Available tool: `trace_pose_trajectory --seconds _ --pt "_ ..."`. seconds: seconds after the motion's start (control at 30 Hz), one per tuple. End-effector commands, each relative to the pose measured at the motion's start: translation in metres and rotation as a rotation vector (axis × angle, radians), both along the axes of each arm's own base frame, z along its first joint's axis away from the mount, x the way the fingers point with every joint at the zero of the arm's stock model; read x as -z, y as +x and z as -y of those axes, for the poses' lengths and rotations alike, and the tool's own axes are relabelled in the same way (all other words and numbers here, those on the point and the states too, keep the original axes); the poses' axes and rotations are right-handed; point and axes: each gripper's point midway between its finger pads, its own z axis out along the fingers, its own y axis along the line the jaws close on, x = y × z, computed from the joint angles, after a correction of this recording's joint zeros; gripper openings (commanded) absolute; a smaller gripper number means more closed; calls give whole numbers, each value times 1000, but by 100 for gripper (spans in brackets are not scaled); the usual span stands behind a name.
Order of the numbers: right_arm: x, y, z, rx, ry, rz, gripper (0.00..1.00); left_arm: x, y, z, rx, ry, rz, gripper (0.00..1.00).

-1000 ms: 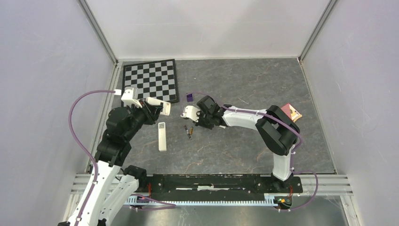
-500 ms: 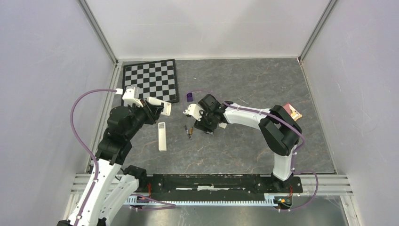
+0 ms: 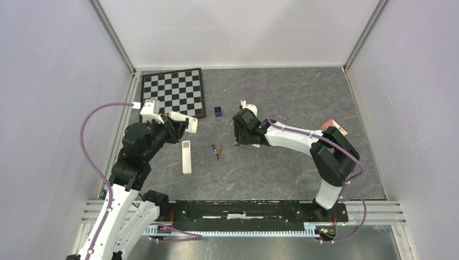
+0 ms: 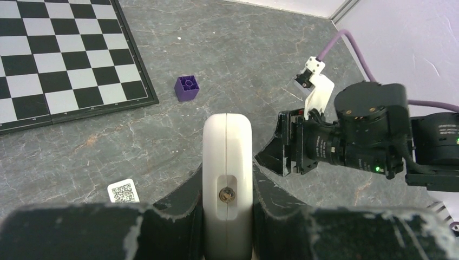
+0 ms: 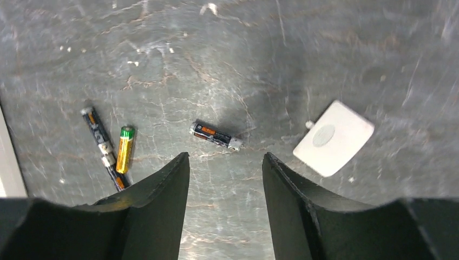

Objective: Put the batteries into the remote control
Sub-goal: Adjust the battery at the center of the board.

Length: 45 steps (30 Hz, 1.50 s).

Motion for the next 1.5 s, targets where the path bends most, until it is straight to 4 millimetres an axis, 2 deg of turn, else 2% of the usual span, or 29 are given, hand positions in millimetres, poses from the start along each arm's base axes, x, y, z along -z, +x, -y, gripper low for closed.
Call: trace_pose_trajectory --seconds 0.0,0.17,0.4,0.67,0.87,1.13,1.3,1.47 --pt "-1 7 -8 326 153 -24 57 -21 -2 2 24 3 81 2" --pt "-6 10 -20 484 268 -49 58 -21 -2 1 23 7 86 2" --pt "21 -8 -21 677 352 -172 53 -22 -4 0 17 5 94 2" --pt "33 -1 -16 777 356 -146 47 -21 -3 -3 -3 5 94 2" --pt "45 3 -12 811 336 -138 41 -20 -2 -7 -23 11 90 2" --pt "59 0 -3 804 272 -134 43 -21 0 -22 -113 15 99 2" --pt "70 0 15 803 168 -123 36 -21 2 -29 -154 22 95 2" --pt "79 -1 31 797 50 -129 41 -22 0 -35 -180 27 98 2"
